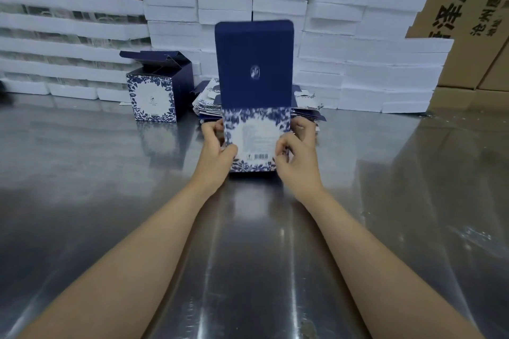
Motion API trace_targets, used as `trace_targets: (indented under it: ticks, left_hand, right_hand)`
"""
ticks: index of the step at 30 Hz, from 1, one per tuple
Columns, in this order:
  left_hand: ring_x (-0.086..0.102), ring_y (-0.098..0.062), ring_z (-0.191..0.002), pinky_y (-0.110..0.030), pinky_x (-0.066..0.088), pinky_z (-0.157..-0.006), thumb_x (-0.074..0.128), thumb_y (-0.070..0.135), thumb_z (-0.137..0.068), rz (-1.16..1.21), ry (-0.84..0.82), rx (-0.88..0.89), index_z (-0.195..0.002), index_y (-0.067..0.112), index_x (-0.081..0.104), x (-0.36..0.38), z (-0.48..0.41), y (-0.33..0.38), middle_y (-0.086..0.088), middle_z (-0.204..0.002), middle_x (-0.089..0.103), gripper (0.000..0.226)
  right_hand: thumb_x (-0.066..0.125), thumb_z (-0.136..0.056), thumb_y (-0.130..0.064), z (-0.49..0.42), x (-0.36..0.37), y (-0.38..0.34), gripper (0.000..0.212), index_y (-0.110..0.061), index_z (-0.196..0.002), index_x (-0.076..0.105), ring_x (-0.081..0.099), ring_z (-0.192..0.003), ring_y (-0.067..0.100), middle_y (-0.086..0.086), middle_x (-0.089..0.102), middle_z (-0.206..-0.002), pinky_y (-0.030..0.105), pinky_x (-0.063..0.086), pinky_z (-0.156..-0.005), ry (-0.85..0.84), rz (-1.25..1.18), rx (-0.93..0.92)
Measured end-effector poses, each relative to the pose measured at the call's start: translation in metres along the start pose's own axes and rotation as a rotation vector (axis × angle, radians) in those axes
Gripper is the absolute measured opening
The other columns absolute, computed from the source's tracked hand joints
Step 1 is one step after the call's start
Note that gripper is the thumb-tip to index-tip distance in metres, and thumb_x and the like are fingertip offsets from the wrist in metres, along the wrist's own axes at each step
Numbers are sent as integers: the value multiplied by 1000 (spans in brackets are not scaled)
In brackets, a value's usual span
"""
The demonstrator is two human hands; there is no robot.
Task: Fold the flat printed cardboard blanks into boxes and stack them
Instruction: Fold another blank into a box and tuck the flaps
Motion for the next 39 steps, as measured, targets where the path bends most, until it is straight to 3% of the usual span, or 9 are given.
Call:
trace_targets:
  ticks: [6,11,17,22,25,28,31,35,39]
  left_hand:
    - [63,-9,-87,-29,50,-78,40,10,-93,289,542,-103,-74,15,60,-55,1,-3,-3,-93,66,28]
    - [50,-2,-116,-24,36,-101,39,30,-101,157,238,-382,-129,23,52,-21,-6,-38,12,-123,55,32]
    - [55,-10,-48,-34,45,-69,35,22,-96,52,484,-214,-82,18,62,-50,0,-17,4,-52,63,31]
    - [57,-11,-103,-34,48,-98,50,12,-96,-28,385,-183,-112,17,61,-43,-6,-17,3,-113,63,20]
    - [45,-5,-126,-31,45,-104,58,23,-97,-137,50,-252,-149,21,31,-6,-7,-31,3,-150,39,59]
    - [43,14,-119,-37,32,-114,56,27,-97,-231,-212,-219,-155,28,-3,21,-1,-35,9,-161,12,83]
    - [26,18,-125,-28,21,-114,68,33,-88,-200,-230,-204,-152,30,-14,18,-2,-36,35,-152,7,104]
    - [1,-3,-145,-29,7,-117,85,53,-53,-371,-147,-128,-150,31,-21,11,-5,-26,8,-163,-6,146]
    - [37,-15,-136,-31,35,-108,73,68,-57,-404,-74,57,-153,34,-9,14,-1,3,2,-152,31,130]
  right_hand:
    - [39,-66,23,3,-44,29,33,-7,-61,53,47,-70,7,-10,45,-82,20,39,-63,362,25,221]
    - [39,-72,17,8,-50,48,36,-12,-67,59,57,-69,19,9,62,-74,34,48,-70,407,-93,339]
    - [35,-90,-1,15,-47,75,42,-17,-111,67,62,-99,11,-6,68,-107,24,51,-89,462,-234,568]
    - [34,-92,-12,34,-76,90,31,-20,-96,63,59,-98,17,-5,62,-94,32,44,-92,718,-269,741]
    - [36,-87,-19,28,-68,88,27,-22,-85,63,53,-76,17,-3,61,-80,42,47,-81,627,-326,720]
    - [33,-89,-23,20,-53,80,33,-31,-87,65,60,-73,12,-9,68,-82,37,51,-76,483,-298,651]
    - [30,-97,-21,13,-44,79,41,-33,-121,62,62,-106,14,-6,68,-111,35,50,-95,373,-274,623]
    - [28,-105,-35,3,-25,74,57,-31,-154,0,25,-145,16,-2,24,-160,37,19,-119,148,-152,568]
    - [24,-104,-46,0,-21,55,57,-34,-154,1,19,-147,13,-6,14,-162,30,16,-118,127,-156,429]
Point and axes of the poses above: each hand's wrist, its own z-axis away from the middle knuckle, its own x-axis out of the palm, y = z × x, the point moved 10 cm from there along -z, towards the middle knuckle
